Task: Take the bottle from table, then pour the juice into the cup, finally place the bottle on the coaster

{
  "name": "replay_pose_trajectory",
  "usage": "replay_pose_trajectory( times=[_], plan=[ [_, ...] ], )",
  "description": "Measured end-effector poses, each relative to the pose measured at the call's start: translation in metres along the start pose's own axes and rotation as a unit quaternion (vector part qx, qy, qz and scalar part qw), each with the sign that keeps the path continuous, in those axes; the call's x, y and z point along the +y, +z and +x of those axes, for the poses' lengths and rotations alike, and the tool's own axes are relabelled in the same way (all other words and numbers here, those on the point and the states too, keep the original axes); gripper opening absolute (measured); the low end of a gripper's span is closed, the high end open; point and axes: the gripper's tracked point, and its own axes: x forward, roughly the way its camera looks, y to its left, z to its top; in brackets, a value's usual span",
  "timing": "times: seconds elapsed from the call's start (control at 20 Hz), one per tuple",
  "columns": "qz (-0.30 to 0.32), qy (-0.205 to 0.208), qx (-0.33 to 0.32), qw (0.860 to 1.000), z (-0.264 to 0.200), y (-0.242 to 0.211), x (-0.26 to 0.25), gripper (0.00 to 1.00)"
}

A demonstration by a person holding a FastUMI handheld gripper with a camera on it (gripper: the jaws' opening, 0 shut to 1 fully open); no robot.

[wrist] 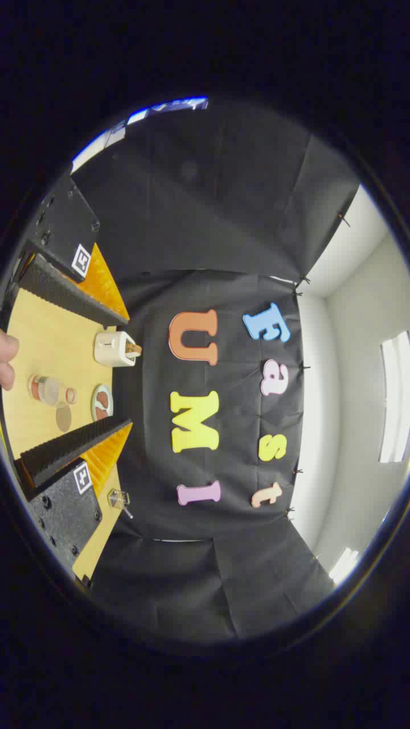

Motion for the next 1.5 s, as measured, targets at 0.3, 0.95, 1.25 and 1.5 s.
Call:
replay_pose_trajectory(
  times=[0.3, 0.95, 1.25, 1.5],
  plan=[
    [-0.001, 0.006, 0.005, 1.0, 0.001, -0.003, 0.006, 1.0],
    [0.001, -0.001, 0.016, 1.0, 0.002, -0.006, 0.001, 1.0],
    [0.009, -0.007, 0.014, 1.0, -0.004, -0.009, -0.001, 1.0],
    [0.014, -0.013, 0.009, 1.0, -0.007, -0.017, -0.002, 1.0]
  ],
)
